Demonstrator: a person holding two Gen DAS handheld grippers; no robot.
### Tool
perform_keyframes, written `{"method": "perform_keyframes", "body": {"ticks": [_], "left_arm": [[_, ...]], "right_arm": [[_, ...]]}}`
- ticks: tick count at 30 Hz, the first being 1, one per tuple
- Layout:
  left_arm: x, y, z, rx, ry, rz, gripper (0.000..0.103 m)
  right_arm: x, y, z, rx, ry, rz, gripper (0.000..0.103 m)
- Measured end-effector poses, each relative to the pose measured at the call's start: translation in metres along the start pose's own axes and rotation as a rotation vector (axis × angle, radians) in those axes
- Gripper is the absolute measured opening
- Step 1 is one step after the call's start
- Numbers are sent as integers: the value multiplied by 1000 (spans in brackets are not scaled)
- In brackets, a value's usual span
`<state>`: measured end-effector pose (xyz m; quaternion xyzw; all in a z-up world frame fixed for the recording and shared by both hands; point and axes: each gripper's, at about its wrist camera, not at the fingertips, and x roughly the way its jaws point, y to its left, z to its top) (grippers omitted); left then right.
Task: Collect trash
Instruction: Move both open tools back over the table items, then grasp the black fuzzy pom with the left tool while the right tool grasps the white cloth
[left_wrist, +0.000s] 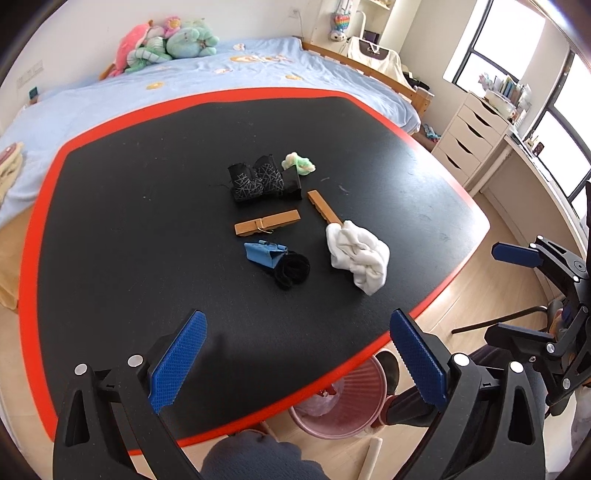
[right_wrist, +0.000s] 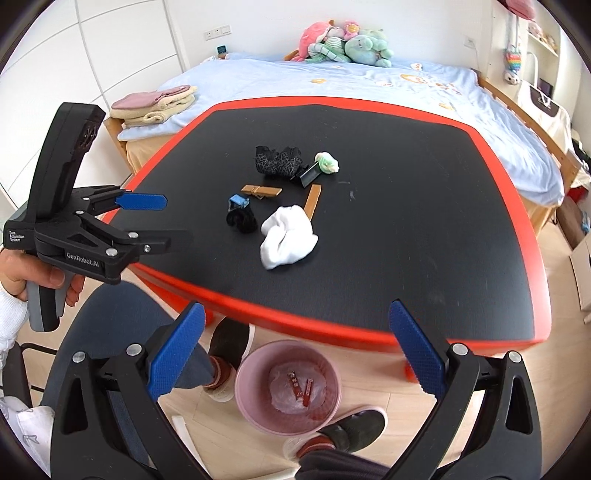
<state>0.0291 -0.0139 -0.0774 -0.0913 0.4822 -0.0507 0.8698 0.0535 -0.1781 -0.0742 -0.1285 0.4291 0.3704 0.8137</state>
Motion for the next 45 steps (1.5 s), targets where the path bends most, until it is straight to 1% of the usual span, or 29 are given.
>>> {"method": "perform_keyframes", "body": {"ticks": [5, 10, 12, 14, 16, 18, 20, 25, 27, 29, 30, 31, 33, 35, 36, 37, 38, 39, 40, 45], "left_arm": [[23, 9, 6, -13, 32, -5, 95], [37, 14, 8, -13, 45, -14, 95], [39, 15, 10, -11, 45, -21, 93], [43, 15, 12, -6, 50, -31, 84], [45, 15, 13, -3, 55, -36, 83], [47, 15, 13, -3, 59, -48, 79], [48, 13, 14, -3, 62, -56, 72], [48, 10, 15, 5, 66, -78, 67], [50, 10, 19, 6, 68, -82, 61], [52, 8, 20, 15, 71, -83, 52], [52, 7, 20, 19, 73, -83, 48], [52, 6, 20, 23, 76, -83, 43], [53, 3, 20, 30, 80, -82, 38], [54, 3, 19, 33, 83, -81, 28], [54, 2, 19, 36, 86, -80, 24], [55, 3, 19, 38, 89, -78, 16], [56, 2, 19, 39, 91, -77, 11], [56, 2, 19, 39, 92, -76, 9], [56, 2, 18, 39, 92, -76, 5], [49, 1, 19, 39, 71, -77, 3]], "right_arm": [[24, -7, 12, -13, 17, 21, 98], [45, -11, 19, -24, 27, 48, 97], [54, -12, 22, -30, 33, 63, 91], [60, -14, 24, -33, 38, 77, 86], [67, -15, 26, -31, 43, 93, 82], [73, -16, 28, -30, 47, 111, 74], [77, -17, 29, -29, 51, 128, 72], [87, -17, 30, -28, 64, 167, 66], [90, -17, 31, -27, 67, 182, 61], [91, -15, 32, -34, 68, 185, 58], [92, -14, 32, -36, 70, 188, 54], [93, -13, 32, -37, 72, 188, 53], [92, -13, 31, -37, 70, 185, 49], [92, -13, 31, -35, 67, 182, 46], [93, -13, 31, -34, 67, 180, 44], [93, -13, 31, -34, 65, 178, 43], [92, -13, 30, -35, 64, 176, 41], [92, -13, 30, -35, 63, 172, 39], [91, -13, 30, -33, 60, 171, 37], [84, -15, 30, -26, 47, 158, 27]]}}
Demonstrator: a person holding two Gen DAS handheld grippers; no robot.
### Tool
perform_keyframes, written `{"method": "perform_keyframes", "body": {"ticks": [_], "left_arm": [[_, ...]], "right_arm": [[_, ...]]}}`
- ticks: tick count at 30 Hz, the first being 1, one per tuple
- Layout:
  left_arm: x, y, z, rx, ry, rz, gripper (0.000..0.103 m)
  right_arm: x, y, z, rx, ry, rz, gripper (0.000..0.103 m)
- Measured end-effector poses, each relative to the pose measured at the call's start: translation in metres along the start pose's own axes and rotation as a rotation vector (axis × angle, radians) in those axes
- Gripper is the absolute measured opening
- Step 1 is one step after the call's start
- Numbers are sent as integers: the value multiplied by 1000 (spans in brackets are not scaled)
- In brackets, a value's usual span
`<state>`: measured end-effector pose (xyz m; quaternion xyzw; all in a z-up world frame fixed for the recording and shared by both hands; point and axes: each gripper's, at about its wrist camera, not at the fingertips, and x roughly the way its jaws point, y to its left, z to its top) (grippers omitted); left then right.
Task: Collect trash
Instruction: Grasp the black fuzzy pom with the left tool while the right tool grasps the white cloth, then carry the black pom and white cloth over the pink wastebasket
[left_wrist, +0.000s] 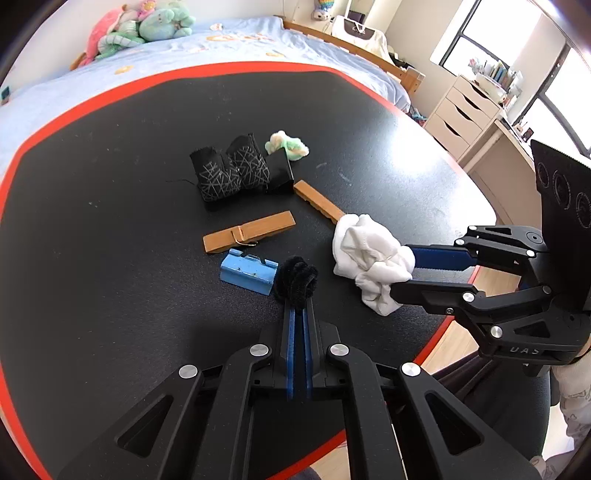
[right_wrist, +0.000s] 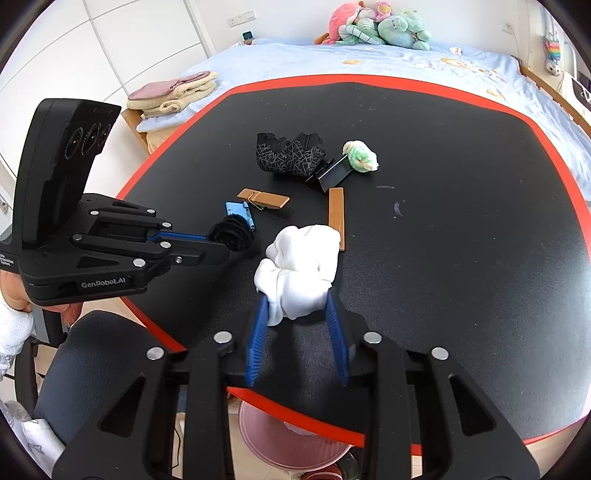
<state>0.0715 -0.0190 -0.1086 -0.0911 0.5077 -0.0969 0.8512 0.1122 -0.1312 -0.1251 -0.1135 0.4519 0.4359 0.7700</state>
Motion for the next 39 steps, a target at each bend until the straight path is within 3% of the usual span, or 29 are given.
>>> {"method": "perform_keyframes", "body": {"ticks": [8, 19, 29, 39], "left_arm": [[-17, -3, -1, 10, -33, -10, 3], [-48, -25, -10, 54, -75, -17, 3], [-71, -55, -36, 97, -90, -29, 3], [-76, -84, -70, 137, -63, -55, 3]], "right_arm": [[-13, 6, -2, 1, -19, -21, 17], [-54, 19, -13, 16, -75, -51, 17], [-102, 43, -51, 26, -101, -98, 17], [-124, 59, -97, 57, -82, -116, 17]]}}
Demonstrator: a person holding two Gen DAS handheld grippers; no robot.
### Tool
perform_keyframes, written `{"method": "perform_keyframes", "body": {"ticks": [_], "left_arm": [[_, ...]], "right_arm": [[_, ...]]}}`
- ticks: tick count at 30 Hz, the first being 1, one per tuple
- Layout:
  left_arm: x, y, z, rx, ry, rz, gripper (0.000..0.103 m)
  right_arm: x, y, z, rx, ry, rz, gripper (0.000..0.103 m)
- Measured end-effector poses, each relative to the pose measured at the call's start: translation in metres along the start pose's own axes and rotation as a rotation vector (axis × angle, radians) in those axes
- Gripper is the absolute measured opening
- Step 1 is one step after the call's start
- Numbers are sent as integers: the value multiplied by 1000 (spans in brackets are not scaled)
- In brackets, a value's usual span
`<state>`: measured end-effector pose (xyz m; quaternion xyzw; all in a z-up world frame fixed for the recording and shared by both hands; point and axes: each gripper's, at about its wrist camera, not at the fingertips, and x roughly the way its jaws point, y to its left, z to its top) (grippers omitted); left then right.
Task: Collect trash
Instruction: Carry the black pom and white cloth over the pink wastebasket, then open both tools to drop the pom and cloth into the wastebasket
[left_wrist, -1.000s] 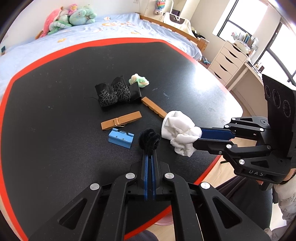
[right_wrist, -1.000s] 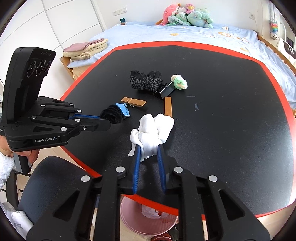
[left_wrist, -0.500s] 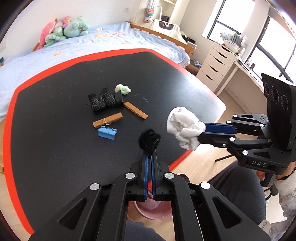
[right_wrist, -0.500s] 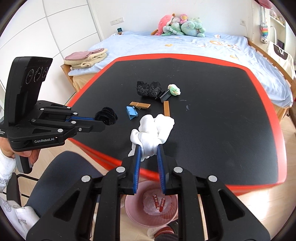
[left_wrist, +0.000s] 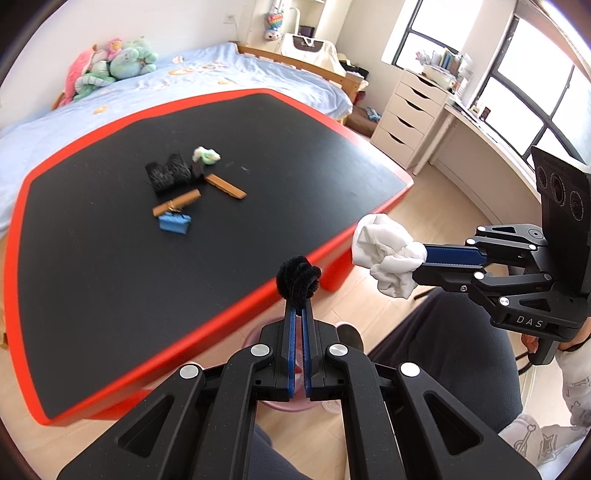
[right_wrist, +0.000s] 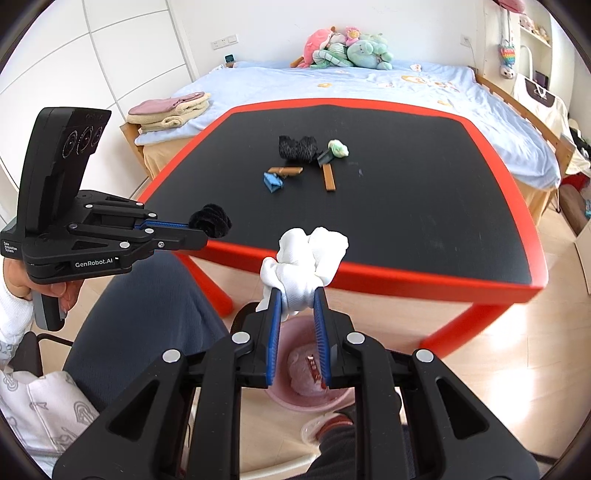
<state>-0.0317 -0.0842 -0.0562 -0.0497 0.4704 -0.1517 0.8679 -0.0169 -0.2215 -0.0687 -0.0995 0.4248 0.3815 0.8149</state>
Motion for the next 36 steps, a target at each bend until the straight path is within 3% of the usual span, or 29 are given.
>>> {"method": "perform_keyframes", "body": {"ticks": [10, 25, 27, 29, 30, 32, 34, 35, 36], "left_arm": [[3, -19, -13, 31, 21, -22, 3], [4, -26, -15, 51, 30, -29, 3], [7, -27, -15, 56, 34, -28, 6], [12, -26, -15, 54, 49, -22, 13], [15, -26, -15, 54, 55, -16, 16], [16, -24, -15, 46, 48, -10, 66], [11, -21, -16, 32, 6, 1, 88], [9, -19, -16, 28, -8, 4, 89], [8, -18, -16, 26, -7, 8, 89]], "right_arm": [[-9, 4, -25, 25, 21, -3, 17], [-9, 0, -30, 50, 22, 32, 18], [-8, 0, -30, 51, 21, 37, 23], [-6, -2, -29, 58, 23, 28, 34], [-5, -3, -30, 60, 25, 16, 45], [-3, -5, -30, 62, 29, -14, 65], [-4, -7, -31, 75, 19, -13, 77], [-5, -8, -32, 80, 13, -17, 85], [-6, -9, -32, 85, 9, -13, 87]]}}
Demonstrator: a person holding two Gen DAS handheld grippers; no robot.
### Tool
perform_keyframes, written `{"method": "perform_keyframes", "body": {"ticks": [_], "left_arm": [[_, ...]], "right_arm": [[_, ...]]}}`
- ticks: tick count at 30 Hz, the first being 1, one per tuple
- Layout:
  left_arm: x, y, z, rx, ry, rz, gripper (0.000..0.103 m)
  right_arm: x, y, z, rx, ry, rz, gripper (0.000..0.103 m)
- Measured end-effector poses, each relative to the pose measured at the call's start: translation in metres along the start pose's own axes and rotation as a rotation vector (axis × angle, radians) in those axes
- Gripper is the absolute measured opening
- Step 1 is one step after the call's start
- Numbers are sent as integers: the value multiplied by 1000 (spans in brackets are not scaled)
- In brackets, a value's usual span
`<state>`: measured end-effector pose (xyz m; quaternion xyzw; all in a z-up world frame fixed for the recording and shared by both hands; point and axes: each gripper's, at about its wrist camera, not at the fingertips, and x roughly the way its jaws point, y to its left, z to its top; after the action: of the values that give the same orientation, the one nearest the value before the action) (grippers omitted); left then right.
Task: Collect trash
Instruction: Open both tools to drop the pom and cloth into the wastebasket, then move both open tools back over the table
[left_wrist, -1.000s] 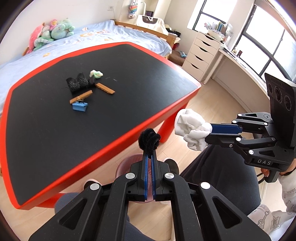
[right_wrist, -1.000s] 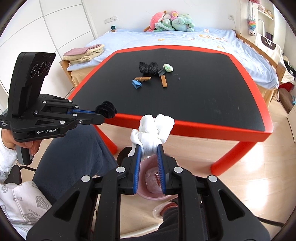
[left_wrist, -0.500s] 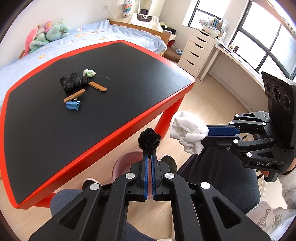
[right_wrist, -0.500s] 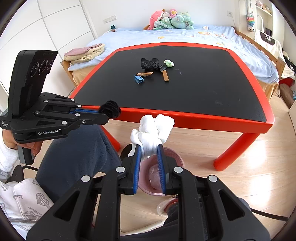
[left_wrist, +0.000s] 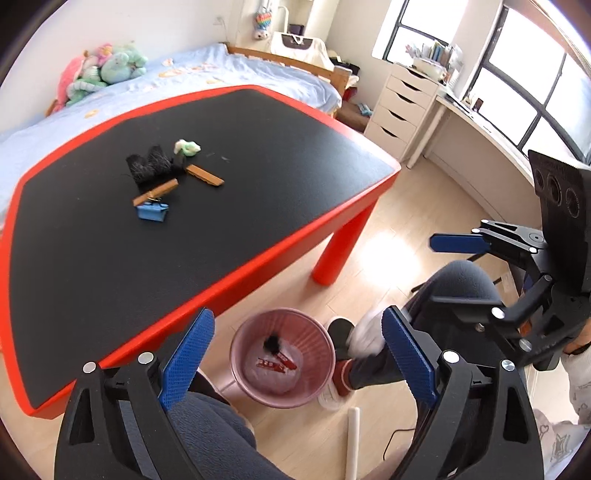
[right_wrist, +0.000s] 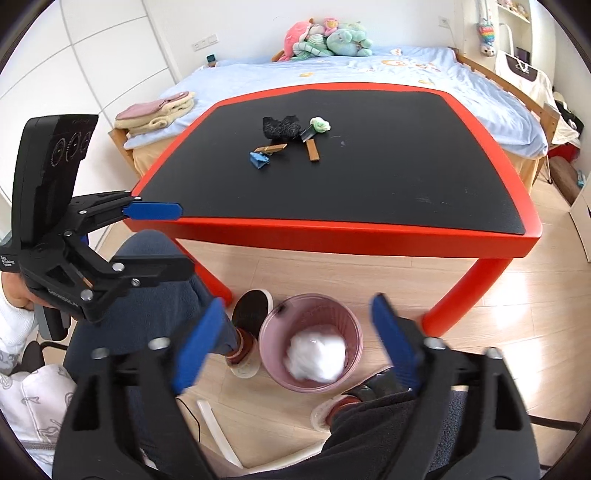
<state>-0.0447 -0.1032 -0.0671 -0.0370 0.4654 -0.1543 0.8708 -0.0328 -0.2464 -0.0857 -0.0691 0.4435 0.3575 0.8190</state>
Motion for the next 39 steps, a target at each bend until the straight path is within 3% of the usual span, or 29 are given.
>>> {"method": "perform_keyframes", "body": {"ticks": [5, 26, 39], "left_arm": [[-5, 8, -2, -32, -8, 21, 95], [-17, 23, 1, -59, -16, 71, 95], [-19, 65, 36, -36, -54, 154, 95]], "right_arm": [[0, -2, -1, 19, 1, 9, 91], [4, -3, 6, 38, 9, -2, 99], [17, -1, 67, -46, -9, -57, 100]]}}
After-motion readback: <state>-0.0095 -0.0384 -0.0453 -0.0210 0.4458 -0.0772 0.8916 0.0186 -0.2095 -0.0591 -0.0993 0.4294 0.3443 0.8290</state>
